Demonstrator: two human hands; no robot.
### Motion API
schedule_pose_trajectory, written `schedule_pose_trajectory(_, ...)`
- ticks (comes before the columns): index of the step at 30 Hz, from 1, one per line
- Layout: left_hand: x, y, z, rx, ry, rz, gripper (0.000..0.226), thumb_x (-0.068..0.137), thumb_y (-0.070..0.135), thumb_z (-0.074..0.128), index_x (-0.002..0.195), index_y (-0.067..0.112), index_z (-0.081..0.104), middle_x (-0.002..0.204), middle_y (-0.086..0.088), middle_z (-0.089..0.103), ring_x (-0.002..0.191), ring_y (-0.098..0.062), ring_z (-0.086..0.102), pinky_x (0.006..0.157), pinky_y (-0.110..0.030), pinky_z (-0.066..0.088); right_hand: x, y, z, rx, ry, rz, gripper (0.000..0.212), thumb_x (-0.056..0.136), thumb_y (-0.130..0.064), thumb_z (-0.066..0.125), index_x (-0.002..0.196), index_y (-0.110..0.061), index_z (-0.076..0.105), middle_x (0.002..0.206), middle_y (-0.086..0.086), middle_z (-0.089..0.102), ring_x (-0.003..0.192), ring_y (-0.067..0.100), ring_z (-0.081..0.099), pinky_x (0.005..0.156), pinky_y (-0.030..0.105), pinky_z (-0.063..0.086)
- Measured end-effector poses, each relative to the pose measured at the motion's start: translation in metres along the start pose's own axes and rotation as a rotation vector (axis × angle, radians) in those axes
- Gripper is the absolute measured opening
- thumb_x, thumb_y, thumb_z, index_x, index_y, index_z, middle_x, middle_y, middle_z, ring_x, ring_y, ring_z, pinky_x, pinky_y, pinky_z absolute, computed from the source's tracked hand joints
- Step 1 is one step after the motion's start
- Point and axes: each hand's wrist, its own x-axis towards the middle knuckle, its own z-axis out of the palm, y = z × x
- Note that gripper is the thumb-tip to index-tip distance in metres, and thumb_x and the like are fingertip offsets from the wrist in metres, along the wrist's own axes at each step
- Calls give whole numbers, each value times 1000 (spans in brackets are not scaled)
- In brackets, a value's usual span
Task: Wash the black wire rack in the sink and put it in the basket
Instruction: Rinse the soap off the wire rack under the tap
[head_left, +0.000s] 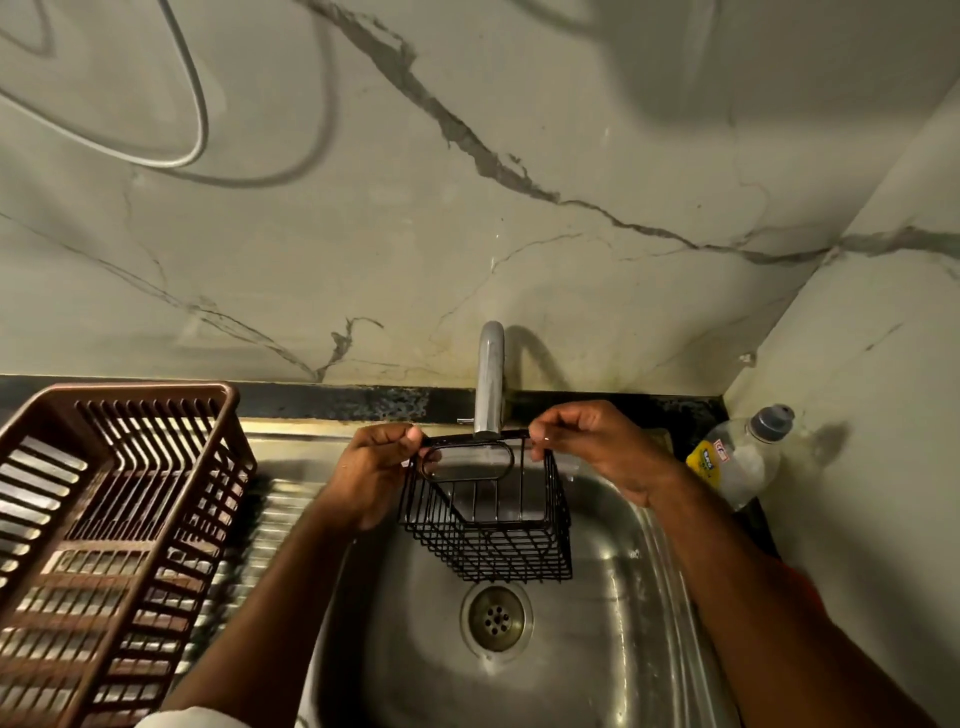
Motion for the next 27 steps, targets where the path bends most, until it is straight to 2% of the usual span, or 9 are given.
schedule_pose_trajectory(2,-5,1,-3,105,-20,5,27,91,28,70,81,3,72,80,-18,67,76,-25,66,76,-35,53,-2,8,4,72,17,-18,22,83,-23,72,91,-2,73,79,4,74,86,11,70,93,29,52)
schedule_pose_trajectory(4,-7,9,-3,321,-62,42,25,100,18,57,85,6,74,86,-16,73,84,-25,69,82,-34,52,-1,14,14,95,50,-49,5,85,-10,72,85,-5,73,73,1,72,79,10,69,87,27,54)
schedule_pose_trajectory(7,-5,22,14,616,-159,65,25,101,24,57,96,6,74,95,-10,76,96,-23,72,90,-38,56,6,14,33,51,79,-75,12,86,-4,72,81,-14,73,72,0,72,75,11,69,81,27,56)
schedule_pose_trajectory(9,-2,24,30,693,-137,61,22,100,29,60,86,18,72,87,-6,74,85,-21,70,84,-40,54,12,9,42,27,117,-87,16,87,-2,72,82,-17,74,74,-1,73,74,10,69,76,24,56)
schedule_pose_trajectory(11,-1,21,37,645,-64,52,25,98,28,60,74,21,67,76,-5,65,75,-23,62,75,-42,50,16,5,46,-4,136,-92,17,88,0,71,85,-17,73,76,-2,74,74,8,70,75,23,57)
schedule_pose_trajectory(15,-11,14,24,409,55,6,14,75,10,56,64,16,63,69,-6,58,73,-20,54,73,-37,41,10,14,34,-162,19,7,9,92,-12,70,99,-15,74,92,-2,77,89,9,73,86,27,57)
schedule_pose_trajectory(19,-24,4,11,291,112,7,10,57,7,51,60,16,56,63,-3,51,63,-15,49,67,-34,37,4,41,15,-352,21,94,6,93,-22,70,92,-26,74,93,-5,77,90,7,73,93,38,56)
schedule_pose_trajectory(24,-28,1,2,259,210,-13,34,81,-1,50,55,22,55,59,3,48,61,-13,45,68,-34,35,5,71,-8,-462,194,146,6,90,-32,74,86,-28,76,84,-7,77,87,11,72,90,43,58)
schedule_pose_trajectory(27,-30,3,3,245,232,-6,44,82,-9,47,52,22,57,58,4,49,63,-16,44,66,-33,35,-3,77,-5,-455,339,194,30,89,-37,74,117,-27,72,117,-2,74,112,18,67,94,33,53)
